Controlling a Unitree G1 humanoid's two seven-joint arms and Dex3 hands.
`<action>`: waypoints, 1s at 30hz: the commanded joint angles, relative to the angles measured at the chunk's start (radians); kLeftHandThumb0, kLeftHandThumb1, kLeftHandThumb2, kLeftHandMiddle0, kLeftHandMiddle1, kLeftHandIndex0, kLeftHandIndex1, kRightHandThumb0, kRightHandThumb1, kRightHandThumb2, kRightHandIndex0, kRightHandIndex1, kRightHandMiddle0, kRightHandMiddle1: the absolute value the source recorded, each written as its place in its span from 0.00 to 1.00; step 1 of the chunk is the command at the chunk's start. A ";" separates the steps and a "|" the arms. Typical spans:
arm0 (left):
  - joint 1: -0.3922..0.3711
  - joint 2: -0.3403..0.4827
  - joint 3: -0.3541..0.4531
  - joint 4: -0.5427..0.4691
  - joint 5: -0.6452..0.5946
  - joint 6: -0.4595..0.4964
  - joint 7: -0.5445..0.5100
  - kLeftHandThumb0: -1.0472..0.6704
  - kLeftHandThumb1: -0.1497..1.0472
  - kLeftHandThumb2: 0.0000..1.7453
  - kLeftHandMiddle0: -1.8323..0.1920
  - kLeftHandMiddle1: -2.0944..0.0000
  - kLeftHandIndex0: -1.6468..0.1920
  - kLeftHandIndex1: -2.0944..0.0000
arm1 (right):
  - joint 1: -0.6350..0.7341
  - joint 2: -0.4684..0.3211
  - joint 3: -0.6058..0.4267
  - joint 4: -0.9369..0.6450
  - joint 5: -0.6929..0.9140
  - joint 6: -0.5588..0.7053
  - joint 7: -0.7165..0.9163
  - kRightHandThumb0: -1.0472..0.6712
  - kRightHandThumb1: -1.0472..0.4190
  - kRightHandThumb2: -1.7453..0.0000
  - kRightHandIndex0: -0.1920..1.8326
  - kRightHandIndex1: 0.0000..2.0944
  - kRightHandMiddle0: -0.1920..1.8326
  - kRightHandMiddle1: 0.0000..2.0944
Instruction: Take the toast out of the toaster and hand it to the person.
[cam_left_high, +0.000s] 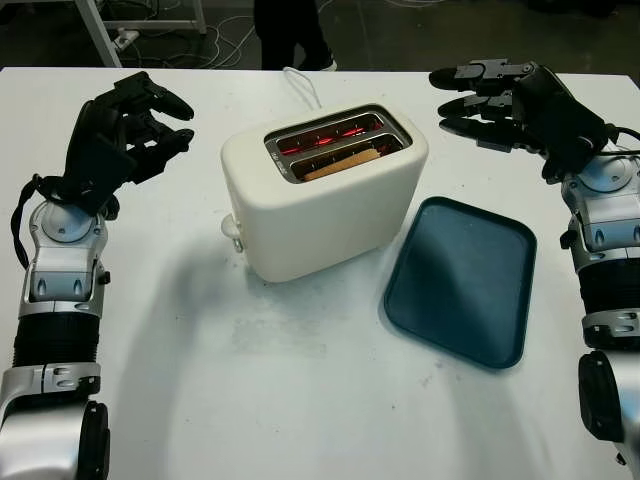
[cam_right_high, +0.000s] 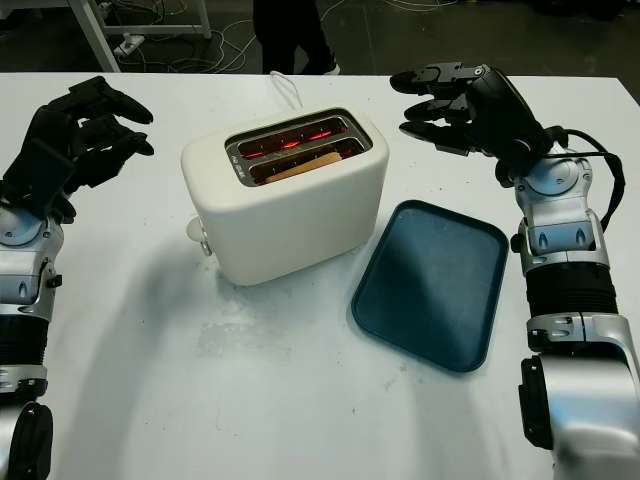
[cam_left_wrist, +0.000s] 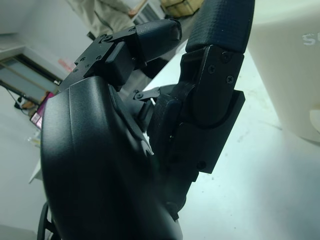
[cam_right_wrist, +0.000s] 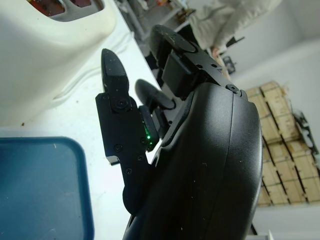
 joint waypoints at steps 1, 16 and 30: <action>0.010 0.010 0.008 -0.006 -0.016 -0.004 -0.005 0.00 0.89 0.03 0.59 0.41 0.59 0.42 | -0.005 0.000 -0.005 0.005 0.010 -0.009 0.003 0.43 0.09 0.95 0.39 0.21 0.47 0.01; 0.010 0.010 0.002 0.001 0.013 -0.028 0.023 0.00 0.89 0.10 0.58 0.40 0.60 0.41 | -0.006 0.001 -0.004 0.006 0.007 -0.024 0.000 0.44 0.09 0.97 0.41 0.22 0.47 0.01; 0.008 0.010 0.003 0.008 0.007 -0.030 0.020 0.00 0.89 0.11 0.58 0.40 0.60 0.41 | -0.010 0.003 -0.003 0.021 0.006 -0.036 0.000 0.45 0.09 0.98 0.41 0.24 0.48 0.01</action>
